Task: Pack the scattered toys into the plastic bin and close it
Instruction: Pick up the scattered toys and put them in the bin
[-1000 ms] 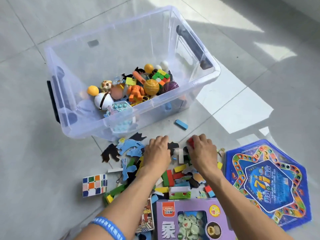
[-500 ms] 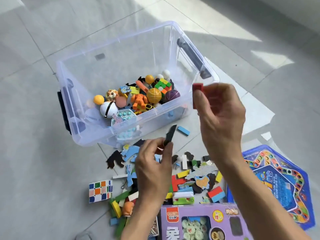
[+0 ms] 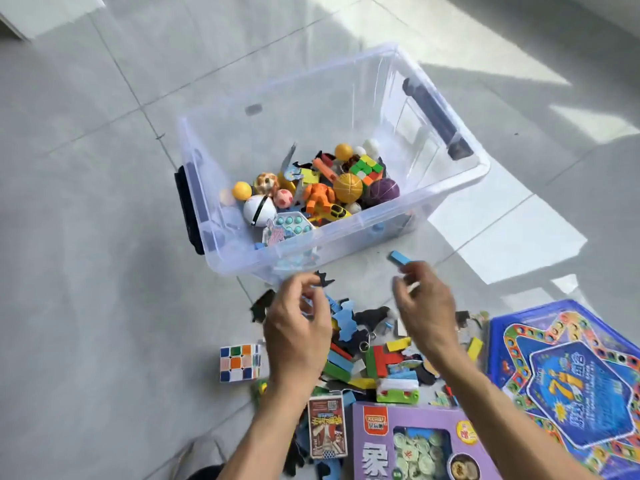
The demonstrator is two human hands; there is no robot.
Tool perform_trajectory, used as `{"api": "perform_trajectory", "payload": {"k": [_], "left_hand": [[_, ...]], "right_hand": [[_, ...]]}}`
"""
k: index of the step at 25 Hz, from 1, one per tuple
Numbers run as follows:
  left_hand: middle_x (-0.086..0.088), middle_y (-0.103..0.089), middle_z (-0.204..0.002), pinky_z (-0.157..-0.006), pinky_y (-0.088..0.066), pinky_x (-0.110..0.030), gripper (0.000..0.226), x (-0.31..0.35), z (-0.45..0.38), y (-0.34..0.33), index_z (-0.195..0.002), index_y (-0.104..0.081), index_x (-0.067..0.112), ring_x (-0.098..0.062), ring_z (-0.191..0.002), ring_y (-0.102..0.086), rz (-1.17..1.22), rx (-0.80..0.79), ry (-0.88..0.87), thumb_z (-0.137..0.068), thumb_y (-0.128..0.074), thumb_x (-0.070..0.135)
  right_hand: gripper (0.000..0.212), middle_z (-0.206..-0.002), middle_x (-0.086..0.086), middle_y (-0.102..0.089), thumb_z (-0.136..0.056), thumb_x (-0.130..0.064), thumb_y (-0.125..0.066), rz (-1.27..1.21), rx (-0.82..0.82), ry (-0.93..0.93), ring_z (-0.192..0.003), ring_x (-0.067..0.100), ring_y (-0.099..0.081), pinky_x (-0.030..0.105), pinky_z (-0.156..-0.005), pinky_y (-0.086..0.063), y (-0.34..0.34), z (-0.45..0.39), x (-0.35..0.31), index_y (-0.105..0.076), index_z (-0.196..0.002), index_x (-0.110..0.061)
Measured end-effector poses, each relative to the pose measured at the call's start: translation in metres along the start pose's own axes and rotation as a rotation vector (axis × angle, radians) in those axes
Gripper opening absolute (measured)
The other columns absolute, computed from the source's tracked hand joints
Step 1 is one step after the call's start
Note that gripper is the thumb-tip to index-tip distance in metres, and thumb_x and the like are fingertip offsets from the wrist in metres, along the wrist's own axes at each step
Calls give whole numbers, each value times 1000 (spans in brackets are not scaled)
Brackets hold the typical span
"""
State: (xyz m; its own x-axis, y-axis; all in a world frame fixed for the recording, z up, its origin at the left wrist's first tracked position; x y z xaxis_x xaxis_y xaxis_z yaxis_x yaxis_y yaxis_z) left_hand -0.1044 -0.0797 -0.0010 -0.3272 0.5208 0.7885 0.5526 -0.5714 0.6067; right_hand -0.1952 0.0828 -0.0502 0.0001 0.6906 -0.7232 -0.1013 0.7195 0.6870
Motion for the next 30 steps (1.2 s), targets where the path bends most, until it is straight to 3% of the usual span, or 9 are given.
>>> {"api": "perform_trajectory", "payload": {"k": [2,4,7,10,16,21,23,26,30], "left_hand": [[-2,-62,-124,-94,-49,-39,37,-53,4,-26,-123,-59,19,-21,-109,-59,-315,-299,76,-88,-55,10],[-2,-34,-153,-110,-35,-39,64,-87,-3,-38,-145,-37,23,-26,-136,-35,-588,-549,29,-85,-53,8],[1,-41,-147,-101,-38,-36,54,-104,-13,-46,-142,-41,26,-23,-130,-38,-675,-675,-118,-91,-56,15],[3,-64,-111,-86,-48,-33,32,-112,-14,-53,-114,-57,21,-18,-105,-56,-505,-637,-8,-85,-71,26],[6,-67,-82,-61,-45,-18,23,-95,-7,-57,-74,-57,21,-12,-69,-59,-103,-452,476,-75,-78,10],[6,-68,-68,-63,-52,-23,18,5,4,3,-71,-66,20,-9,-66,-62,458,-140,430,-79,-76,6],[6,-72,-78,-67,-56,-27,17,56,-15,34,-78,-69,23,-11,-73,-67,613,-55,321,-81,-75,7],[5,-71,-105,-75,-58,-31,21,93,-55,71,-102,-67,26,-6,-89,-69,706,121,213,-86,-71,12],[4,-71,-84,-70,-57,-35,11,58,-25,52,-87,-67,28,-15,-78,-68,460,126,218,-90,-61,19]], "right_hand": [[35,-113,-4,-62,-92,-36,-58,274,-296,222,-86,17,-62,39,-75,-53,-44,16,14,-52,-124,-25],[44,-125,1,-55,-88,-36,-59,487,-441,435,-97,27,-58,43,-76,-51,-75,31,16,-49,-130,-27],[30,-112,3,-56,-85,-21,-65,560,-383,425,-88,30,-58,43,-68,-48,-92,42,26,-59,-114,-23],[37,-111,0,-50,-81,-3,-61,225,-382,181,-90,25,-53,39,-69,-50,-84,48,36,-54,-114,-19],[35,-91,-3,-66,-81,-5,-73,-401,-247,-390,-83,21,-65,29,-63,-55,-11,70,7,-60,-99,-33],[31,-90,3,-69,-77,0,-76,-932,-217,-176,-79,16,-66,25,-69,-57,80,12,-116,-64,-99,-19],[35,-113,10,-65,-81,-4,-74,-1084,-272,-242,-92,23,-68,33,-85,-58,82,-36,-154,-61,-112,-14],[61,-134,11,-55,-85,-26,-73,-796,-188,-250,-112,26,-62,39,-99,-51,75,-75,-172,-45,-138,-14],[18,-97,4,-69,-92,-14,-60,-546,46,-89,-85,22,-68,32,-69,-58,58,-10,-105,-61,-110,-19]]}}
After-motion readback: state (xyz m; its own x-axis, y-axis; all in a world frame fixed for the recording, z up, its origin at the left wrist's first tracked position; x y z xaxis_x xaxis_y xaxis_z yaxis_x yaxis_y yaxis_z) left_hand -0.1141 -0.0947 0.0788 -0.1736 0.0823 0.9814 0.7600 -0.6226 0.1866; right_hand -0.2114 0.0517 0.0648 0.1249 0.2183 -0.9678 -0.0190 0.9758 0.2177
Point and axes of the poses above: each hand's wrist, its own z-axis away from the middle knuckle, its own y-axis out of the back of the hand, x = y × z, the point moved 1 cm from there along -z, towards the middle knuckle
